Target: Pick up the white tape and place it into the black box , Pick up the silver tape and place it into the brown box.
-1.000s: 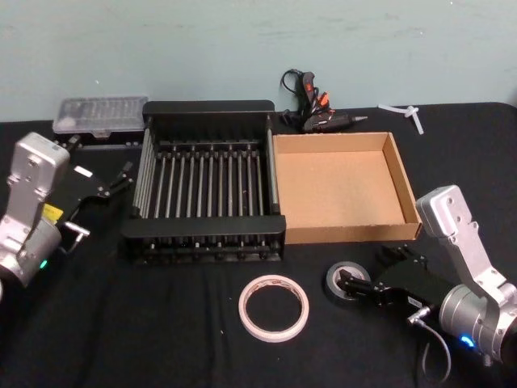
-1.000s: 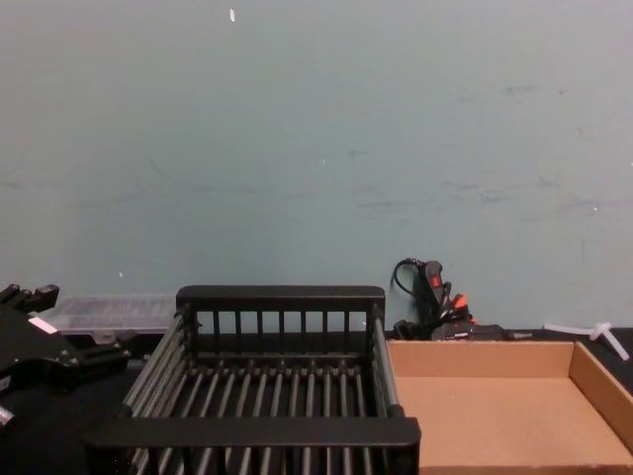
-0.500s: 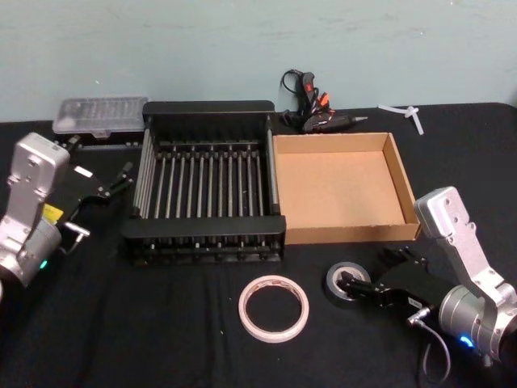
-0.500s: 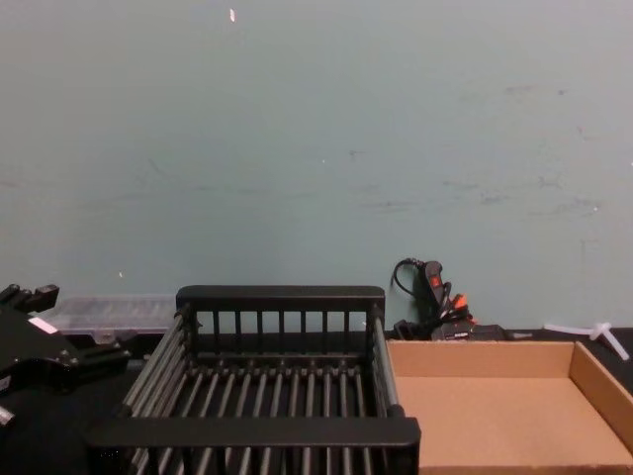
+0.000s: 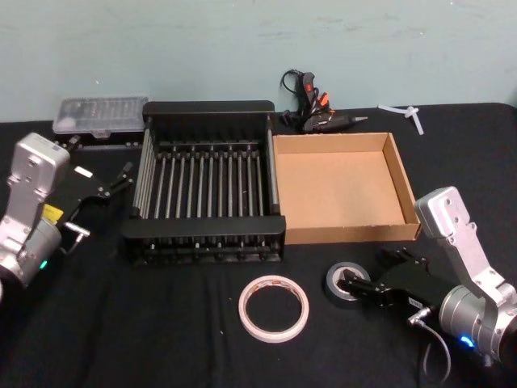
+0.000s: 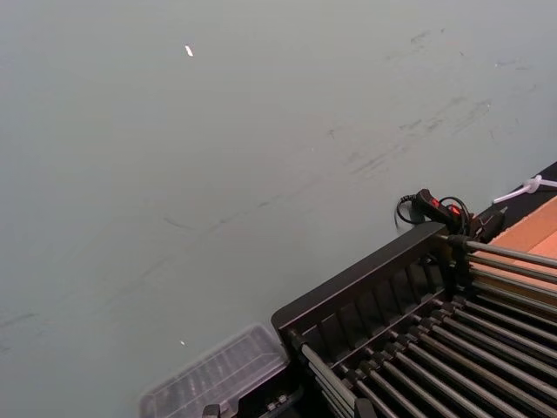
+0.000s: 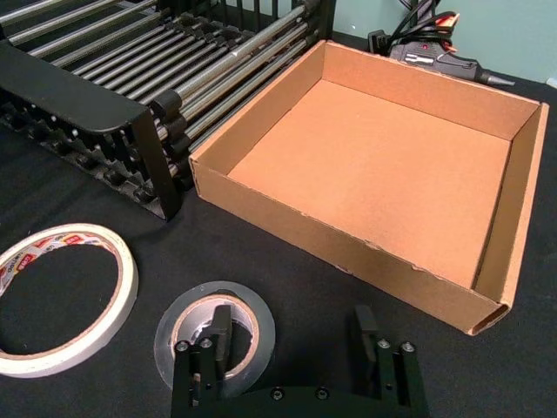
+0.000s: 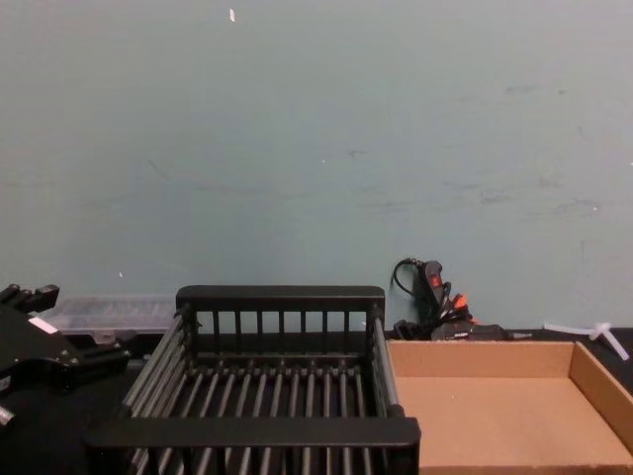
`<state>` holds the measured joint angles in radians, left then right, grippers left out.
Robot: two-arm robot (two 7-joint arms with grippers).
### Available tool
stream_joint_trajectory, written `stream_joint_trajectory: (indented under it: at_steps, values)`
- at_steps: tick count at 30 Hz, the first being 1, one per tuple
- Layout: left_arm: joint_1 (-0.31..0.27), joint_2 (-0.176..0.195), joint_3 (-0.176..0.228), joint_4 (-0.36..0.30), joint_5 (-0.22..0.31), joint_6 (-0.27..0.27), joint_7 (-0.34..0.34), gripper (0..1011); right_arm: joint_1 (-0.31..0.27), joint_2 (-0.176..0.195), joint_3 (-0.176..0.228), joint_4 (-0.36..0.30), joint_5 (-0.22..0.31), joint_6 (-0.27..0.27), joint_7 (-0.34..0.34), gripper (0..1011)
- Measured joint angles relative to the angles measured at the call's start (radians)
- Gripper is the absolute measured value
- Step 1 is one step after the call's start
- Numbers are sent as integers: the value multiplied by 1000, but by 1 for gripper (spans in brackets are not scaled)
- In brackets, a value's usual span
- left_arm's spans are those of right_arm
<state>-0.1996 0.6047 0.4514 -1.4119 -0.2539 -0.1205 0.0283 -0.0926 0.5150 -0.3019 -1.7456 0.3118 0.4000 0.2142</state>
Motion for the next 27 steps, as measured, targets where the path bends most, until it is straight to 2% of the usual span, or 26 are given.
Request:
stream_joint_trajectory:
  at_steps: [8,14,16,21,25,27]
  values:
    - [0,0,0,0,0,0,0,1001,0,1,-1,-1,2,-1,0,684]
    - [0,0,0,0,0,0,0,1001,0,1,-1,-1,2,-1,-1,482]
    - [0,0,0,0,0,0,0,1001,0,1,-1,-1,3,-2,-1,447]
    - [0,0,0,0,0,0,0,1001,0,1,-1,-1,3,-2,-2,243]
    - [0,0,0,0,0,0,0,1001,0,1,-1,-1,3,-2,-2,153]
    - [0,0,0,0,0,0,0,1001,0,1,-1,-1,3,-2,-2,148]
